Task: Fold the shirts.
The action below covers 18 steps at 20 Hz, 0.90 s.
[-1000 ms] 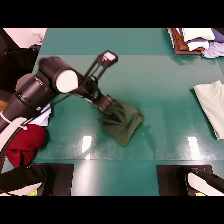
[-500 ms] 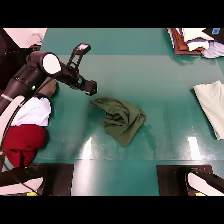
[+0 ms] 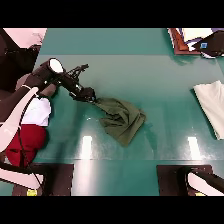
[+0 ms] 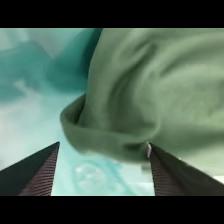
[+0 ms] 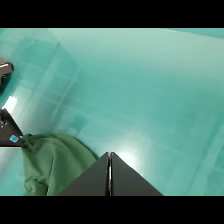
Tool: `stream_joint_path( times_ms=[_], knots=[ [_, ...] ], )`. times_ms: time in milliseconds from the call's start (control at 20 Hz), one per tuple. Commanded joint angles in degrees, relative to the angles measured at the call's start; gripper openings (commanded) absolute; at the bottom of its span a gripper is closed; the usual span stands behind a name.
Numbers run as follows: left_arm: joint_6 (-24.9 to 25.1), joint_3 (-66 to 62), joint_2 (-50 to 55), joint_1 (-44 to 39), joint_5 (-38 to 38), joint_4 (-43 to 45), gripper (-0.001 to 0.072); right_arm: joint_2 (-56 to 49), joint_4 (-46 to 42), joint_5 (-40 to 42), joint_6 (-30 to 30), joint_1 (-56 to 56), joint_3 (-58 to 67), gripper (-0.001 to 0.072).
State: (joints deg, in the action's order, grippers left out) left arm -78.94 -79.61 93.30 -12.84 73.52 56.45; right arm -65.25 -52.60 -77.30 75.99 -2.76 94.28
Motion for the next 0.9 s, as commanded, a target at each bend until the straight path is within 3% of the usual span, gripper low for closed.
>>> stream_joint_path(
  times_ms=[0, 50, 100, 250, 400, 450, 500, 550, 700, 850],
  knots=[
    [0.42, 0.02, 2.4, 0.33, -0.68, -5.2, 0.0465, -0.02, 0.04, -0.26, 0.02, 0.02, -0.83, 0.0019],
    [0.31, 0.02, 2.4, 0.35, -1.79, -5.35, 0.0182, -0.02, -0.02, -1.64, 0.02, 0.02, -0.83, 0.0018],
    [0.22, -0.04, 2.38, 0.39, -2.84, -5.44, 0.0038, -0.11, -0.04, -3.58, 0.04, 0.02, -0.85, 0.0019],
    [-0.35, -3.34, 1.46, 0.39, -3.13, -3.91, 0.003, 1.11, -0.04, -8.28, 0.07, 0.02, -6.43, 0.0018],
    [-0.59, -9.44, -1.07, 0.39, -3.17, 2.03, 0.003, 3.54, 0.09, -6.27, 0.07, 0.0, -21.77, 0.0021],
    [-0.57, -10.69, -2.34, 0.39, -3.3, 3.04, 0.003, 3.91, 0.61, -4.2, 0.07, 0.0, -28.15, 0.0096],
    [-0.57, -11.41, -3.41, 0.39, -3.63, 3.74, 0.003, 3.82, 1.68, -1.68, 0.04, 0.0, -33.94, 0.0354],
    [-0.55, -11.52, -4.46, 0.39, -4.26, 4.22, 0.0031, 3.06, 3.69, 1.25, 0.02, 0.0, -39.34, 0.0501],
    [-0.57, -11.52, -5.11, 0.37, -3.93, 4.52, 0.0031, -3.26, 12.35, 9.81, -3.74, -1.73, -50.12, 0.05],
    [-0.57, -11.52, -5.11, 0.39, -3.63, 4.74, 0.003, -11.04, 18.67, 18.27, -6.88, -7.13, -51.63, 0.05]
  ],
)
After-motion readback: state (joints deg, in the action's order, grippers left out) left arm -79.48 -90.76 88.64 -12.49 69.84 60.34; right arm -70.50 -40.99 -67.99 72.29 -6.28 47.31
